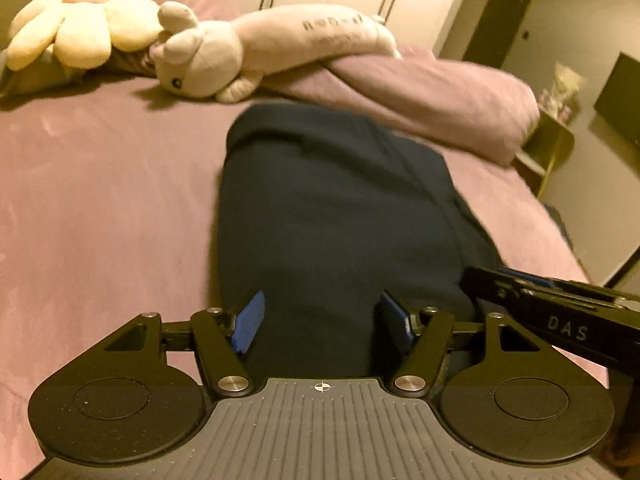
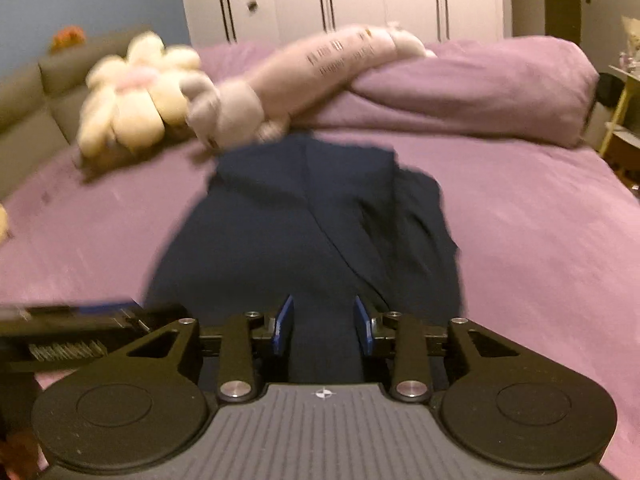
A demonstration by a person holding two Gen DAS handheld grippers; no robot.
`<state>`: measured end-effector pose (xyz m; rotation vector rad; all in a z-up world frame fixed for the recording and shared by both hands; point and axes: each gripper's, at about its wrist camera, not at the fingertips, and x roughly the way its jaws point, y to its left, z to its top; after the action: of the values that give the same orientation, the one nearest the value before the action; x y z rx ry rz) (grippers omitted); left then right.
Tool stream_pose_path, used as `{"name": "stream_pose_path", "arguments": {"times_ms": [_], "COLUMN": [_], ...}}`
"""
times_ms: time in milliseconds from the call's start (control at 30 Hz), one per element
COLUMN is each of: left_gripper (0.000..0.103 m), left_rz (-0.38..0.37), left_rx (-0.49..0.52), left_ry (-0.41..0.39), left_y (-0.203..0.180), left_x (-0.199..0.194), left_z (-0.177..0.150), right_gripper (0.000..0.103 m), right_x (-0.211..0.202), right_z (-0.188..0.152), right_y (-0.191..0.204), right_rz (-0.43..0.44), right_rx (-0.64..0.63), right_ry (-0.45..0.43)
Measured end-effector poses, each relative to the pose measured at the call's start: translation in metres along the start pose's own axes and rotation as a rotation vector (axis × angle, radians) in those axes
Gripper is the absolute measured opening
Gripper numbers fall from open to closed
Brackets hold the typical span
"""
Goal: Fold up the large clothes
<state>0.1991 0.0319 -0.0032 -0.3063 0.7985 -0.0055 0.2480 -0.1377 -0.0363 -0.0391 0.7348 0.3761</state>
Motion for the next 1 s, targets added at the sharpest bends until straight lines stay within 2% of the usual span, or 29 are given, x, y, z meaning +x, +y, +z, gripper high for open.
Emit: {"name": "stream_pose_path", "arguments": {"times_ms": [33,167,233,367,500,600,700,1000], "left_gripper": [0.074,0.079,0.079,0.082,0.084,0.081,0.08,0.081], "left_rz": [0.005,0.038,0.073,0.093,0.116,0.106,0.099,0.106], "left_rx": [0.009,0.003,0.054,0.058,0.058,0.016,0.004,0.031], "left_ry": [0.002,0.044,0.033,0.034,0.034,0.061,0.054,0.089], "left_y": [0.0,-0.004,-0.011,-0.011,-0.013,-0.012,-0.013,-0.014], "left_x": [0.002,0.011,0.012,0.015,0.014,0.0,-0.016,-0.012], "left_z": [-0.004,-0.012,-0.014,-0.017,-0.02,-0.019,-0.024,-0.037], "right_gripper": [0.036,0.036,0.036,0.036,0.036,0.036,0.037,0.039], "right_x": [0.002,0.011,0.015,0.024,0.016,-0.005,-0.018,0.01], "right_z": [-0.009,-0.02,-0.017,-0.017,-0.017,-0.016,-0.019,-0.021], "right_y": [-0.004,-0.021,-0.018,-0.002,0.002,0.004,0.004,0.016], "right_rz": [-0.038,-0.007,-0.02,-0.067,-0.085,-0.069,-0.069,-0.128], "right_rx": [-0.016,0.055,0.037,-0.048,-0.049,-0.029,-0.035,-0.089], "right_ry": [0.027,0.088,0.109,0.115,0.121,0.121,0.122,0.216]}}
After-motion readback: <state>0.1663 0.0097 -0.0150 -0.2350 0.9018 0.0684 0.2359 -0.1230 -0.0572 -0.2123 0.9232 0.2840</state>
